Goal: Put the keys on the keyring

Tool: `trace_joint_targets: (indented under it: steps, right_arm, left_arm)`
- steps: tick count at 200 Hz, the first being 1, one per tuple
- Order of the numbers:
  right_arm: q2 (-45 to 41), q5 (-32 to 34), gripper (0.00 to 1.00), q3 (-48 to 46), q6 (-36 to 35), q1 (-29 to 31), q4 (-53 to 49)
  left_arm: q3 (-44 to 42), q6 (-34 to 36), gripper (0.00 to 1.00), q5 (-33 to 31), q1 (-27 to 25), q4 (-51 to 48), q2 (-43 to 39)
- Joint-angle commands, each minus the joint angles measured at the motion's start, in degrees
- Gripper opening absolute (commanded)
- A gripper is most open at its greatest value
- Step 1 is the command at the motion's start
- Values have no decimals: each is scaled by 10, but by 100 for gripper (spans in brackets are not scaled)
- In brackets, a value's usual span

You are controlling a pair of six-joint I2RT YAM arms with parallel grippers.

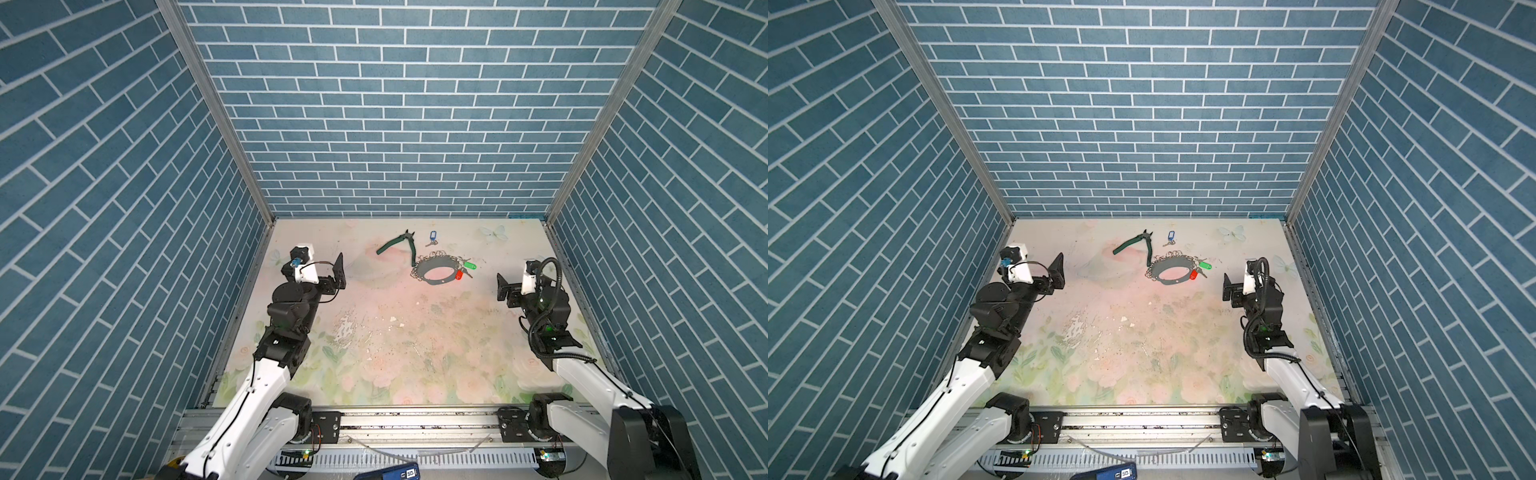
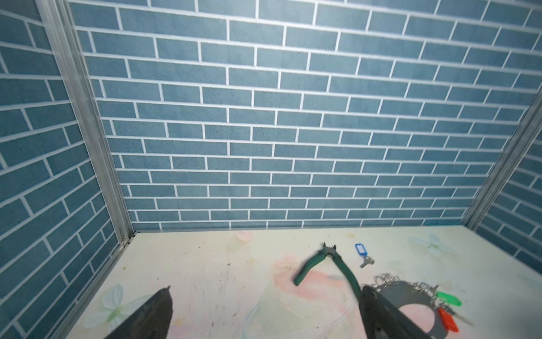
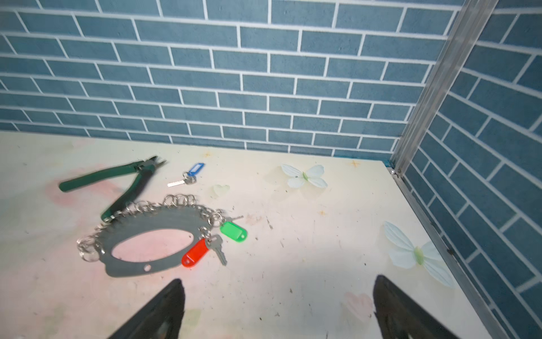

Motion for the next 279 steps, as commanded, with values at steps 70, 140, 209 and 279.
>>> trace_joint_targets:
  steps: [70, 140, 209, 279]
  right_arm:
    - [-114, 37, 96, 100, 273, -6, -314]
    - [170, -109, 89, 242, 246, 26, -349]
    - [398, -88, 89, 401, 246, 112, -356]
    - [581, -58, 89, 583, 245, 172, -421]
  left_arm:
    - [-176, -234, 100, 58, -1, 19, -100]
    - [-132, -188, 100, 135, -4, -59, 34]
    - [-172, -96, 100, 57, -4, -55, -13]
    - [-192, -97, 100, 51, -4, -17, -16]
